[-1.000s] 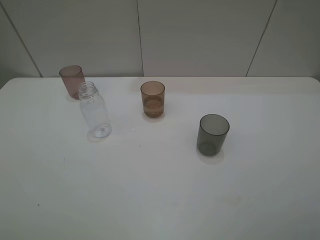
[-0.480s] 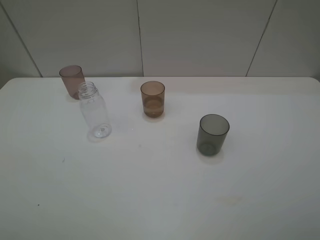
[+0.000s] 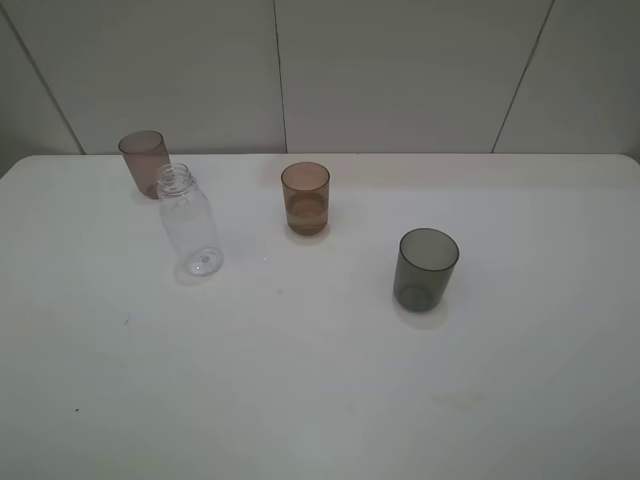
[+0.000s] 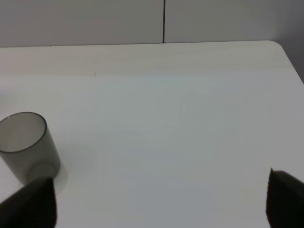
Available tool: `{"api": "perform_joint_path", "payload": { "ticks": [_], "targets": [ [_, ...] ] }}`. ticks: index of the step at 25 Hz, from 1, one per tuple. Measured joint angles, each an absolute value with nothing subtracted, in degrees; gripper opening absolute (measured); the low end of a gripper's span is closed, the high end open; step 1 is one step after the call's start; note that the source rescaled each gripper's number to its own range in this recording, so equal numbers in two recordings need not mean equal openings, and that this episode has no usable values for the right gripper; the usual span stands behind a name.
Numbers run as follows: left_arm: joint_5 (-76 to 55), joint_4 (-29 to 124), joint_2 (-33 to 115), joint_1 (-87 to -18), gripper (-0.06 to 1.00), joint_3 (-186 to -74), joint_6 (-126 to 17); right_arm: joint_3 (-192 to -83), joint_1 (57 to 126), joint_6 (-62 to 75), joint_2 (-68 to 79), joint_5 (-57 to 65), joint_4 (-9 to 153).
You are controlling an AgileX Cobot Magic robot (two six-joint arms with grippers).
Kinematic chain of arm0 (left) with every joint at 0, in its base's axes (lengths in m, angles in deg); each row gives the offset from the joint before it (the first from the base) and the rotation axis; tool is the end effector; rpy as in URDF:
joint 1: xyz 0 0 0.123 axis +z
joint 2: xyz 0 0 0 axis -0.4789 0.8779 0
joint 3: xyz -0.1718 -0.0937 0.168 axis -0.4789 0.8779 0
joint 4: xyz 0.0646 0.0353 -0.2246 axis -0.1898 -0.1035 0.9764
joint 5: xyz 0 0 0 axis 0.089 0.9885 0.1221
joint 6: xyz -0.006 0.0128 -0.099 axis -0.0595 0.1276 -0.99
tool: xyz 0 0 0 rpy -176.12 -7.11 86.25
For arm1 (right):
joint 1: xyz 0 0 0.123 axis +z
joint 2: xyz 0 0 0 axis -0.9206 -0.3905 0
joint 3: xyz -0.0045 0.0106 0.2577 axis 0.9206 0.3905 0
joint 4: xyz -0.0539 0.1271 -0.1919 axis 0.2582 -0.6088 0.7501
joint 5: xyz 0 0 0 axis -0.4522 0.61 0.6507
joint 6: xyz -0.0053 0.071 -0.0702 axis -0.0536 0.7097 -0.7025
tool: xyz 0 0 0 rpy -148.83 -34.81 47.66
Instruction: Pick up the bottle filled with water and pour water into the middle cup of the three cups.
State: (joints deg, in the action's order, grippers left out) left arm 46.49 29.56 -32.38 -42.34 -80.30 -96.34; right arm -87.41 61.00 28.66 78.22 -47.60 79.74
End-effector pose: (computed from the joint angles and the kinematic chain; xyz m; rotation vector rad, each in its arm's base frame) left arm 0.0149 0.0040 0.2714 0.1004 2.0174 -0.1374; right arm 0.0159 -0.0017 0.2709 0.0929 2.0364 -0.0744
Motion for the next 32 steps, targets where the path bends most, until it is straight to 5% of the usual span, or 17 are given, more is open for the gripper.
{"api": "perform_joint_path", "payload": {
  "ticks": [17,32],
  "targets": [
    [46.48,30.33,-32.38,-41.61,1.0,-79.56,-96.34,-87.41,61.0,28.66,78.22,-47.6,79.74],
    [46.48,30.33,-32.38,-27.95,1.0,-79.56,-96.34,-87.41,61.0,28.66,78.22,-47.6,79.74]
  ]
}}
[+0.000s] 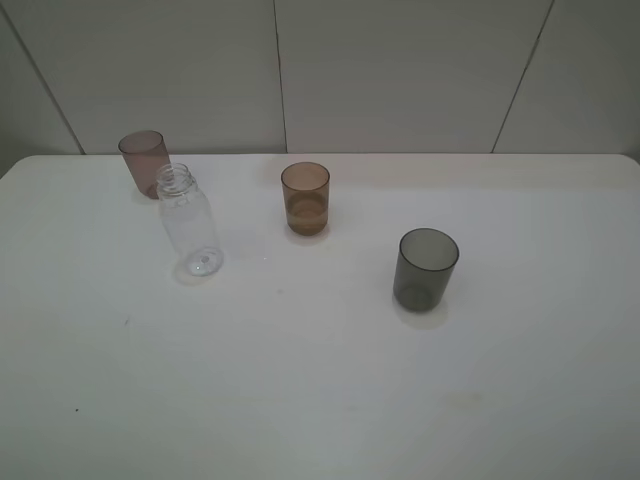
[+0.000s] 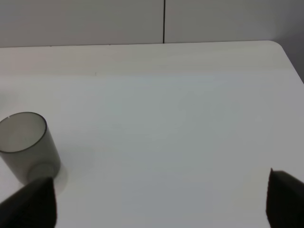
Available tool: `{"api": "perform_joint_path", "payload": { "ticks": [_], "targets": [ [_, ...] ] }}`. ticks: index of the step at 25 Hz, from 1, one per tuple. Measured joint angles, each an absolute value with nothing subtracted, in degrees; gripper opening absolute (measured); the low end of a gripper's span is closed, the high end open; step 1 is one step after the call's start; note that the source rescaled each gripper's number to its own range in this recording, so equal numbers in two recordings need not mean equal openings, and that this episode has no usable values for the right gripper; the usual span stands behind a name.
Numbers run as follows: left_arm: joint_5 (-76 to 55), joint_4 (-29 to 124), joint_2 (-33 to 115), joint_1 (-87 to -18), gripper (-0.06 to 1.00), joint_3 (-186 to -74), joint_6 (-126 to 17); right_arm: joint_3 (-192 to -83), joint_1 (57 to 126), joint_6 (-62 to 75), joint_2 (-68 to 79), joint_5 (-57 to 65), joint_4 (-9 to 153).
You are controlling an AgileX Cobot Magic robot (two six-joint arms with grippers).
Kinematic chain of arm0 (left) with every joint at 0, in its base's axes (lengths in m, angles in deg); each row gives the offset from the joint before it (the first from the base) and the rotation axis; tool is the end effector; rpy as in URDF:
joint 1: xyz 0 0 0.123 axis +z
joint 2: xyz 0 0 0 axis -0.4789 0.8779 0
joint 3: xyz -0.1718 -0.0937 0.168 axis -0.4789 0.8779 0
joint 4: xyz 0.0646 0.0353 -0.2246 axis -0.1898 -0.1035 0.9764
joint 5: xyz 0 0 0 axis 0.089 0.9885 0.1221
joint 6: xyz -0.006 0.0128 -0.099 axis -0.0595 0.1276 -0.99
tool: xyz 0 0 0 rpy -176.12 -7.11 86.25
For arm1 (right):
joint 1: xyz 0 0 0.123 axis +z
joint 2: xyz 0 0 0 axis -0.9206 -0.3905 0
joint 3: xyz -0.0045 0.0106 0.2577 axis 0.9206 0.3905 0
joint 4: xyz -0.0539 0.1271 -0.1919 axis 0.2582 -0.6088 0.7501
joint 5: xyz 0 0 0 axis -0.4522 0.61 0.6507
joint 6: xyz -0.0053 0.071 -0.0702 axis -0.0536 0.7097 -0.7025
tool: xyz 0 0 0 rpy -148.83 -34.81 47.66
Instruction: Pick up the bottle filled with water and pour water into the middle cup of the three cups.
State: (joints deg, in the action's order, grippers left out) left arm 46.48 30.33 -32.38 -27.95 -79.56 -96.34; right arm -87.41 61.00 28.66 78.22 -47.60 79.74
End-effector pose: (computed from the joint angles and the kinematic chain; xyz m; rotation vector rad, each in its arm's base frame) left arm 0.0149 0.0065 0.2679 -0.1525 2.0250 0.0070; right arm 0.0159 -0.0017 0.2709 0.0929 2.0364 -0.0744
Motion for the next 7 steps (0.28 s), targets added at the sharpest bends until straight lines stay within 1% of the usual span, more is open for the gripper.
{"api": "perform_joint_path", "payload": {
  "ticks": [7],
  "targets": [
    [46.48,30.33,-32.38,-27.78,1.0,-79.56,-96.34,-87.41,61.0,28.66,78.22,-47.6,79.74]
  ]
}}
